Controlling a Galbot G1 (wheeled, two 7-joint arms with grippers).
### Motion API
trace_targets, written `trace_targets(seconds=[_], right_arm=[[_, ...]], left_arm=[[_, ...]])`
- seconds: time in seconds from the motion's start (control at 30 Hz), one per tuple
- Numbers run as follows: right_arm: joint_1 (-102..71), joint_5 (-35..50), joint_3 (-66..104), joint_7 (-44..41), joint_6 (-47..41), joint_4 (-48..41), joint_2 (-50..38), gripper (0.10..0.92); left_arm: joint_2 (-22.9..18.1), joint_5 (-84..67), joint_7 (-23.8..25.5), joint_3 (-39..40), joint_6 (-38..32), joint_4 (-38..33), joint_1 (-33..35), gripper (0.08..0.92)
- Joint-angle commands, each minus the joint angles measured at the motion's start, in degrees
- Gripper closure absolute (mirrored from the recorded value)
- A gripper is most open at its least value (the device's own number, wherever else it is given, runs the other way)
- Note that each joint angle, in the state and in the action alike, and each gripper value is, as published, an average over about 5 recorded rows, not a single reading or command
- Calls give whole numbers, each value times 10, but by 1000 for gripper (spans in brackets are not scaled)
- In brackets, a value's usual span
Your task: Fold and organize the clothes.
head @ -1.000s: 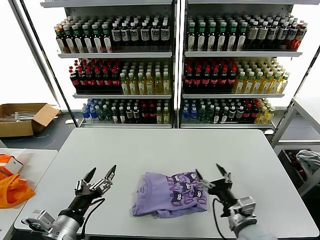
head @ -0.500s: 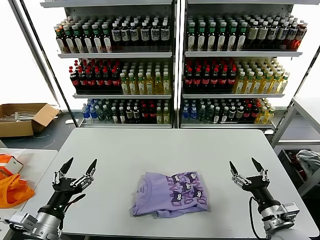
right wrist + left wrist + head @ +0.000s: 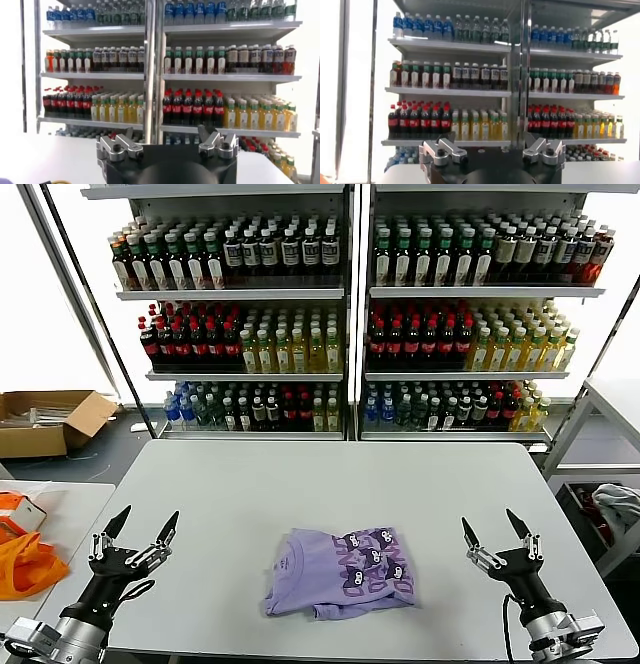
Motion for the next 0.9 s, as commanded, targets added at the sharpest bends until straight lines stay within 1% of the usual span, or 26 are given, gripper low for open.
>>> trace_targets(seconds=[0.03,0.23,0.37,0.63,0.9], right_arm=[[-17,-31,-3,-16,29,-1,7,203],[-25,-32,13,-17,21,4,19,203],[-29,-34,17,-15,20,5,22,203],[-14,-20,70,-14,0,-1,30,203],[-14,-13,88,-14,-4,-2,28,203]], left_arm=[[-13,11,37,-35,-23,14,-3,177],[-27,4,36,-57,-47,23,5,177],[-26,4,43,-63,-57,23,9,177],[-24,3,46,-72,-56,27,6,177],[-18,2,52,-74,-58,29,8,177]])
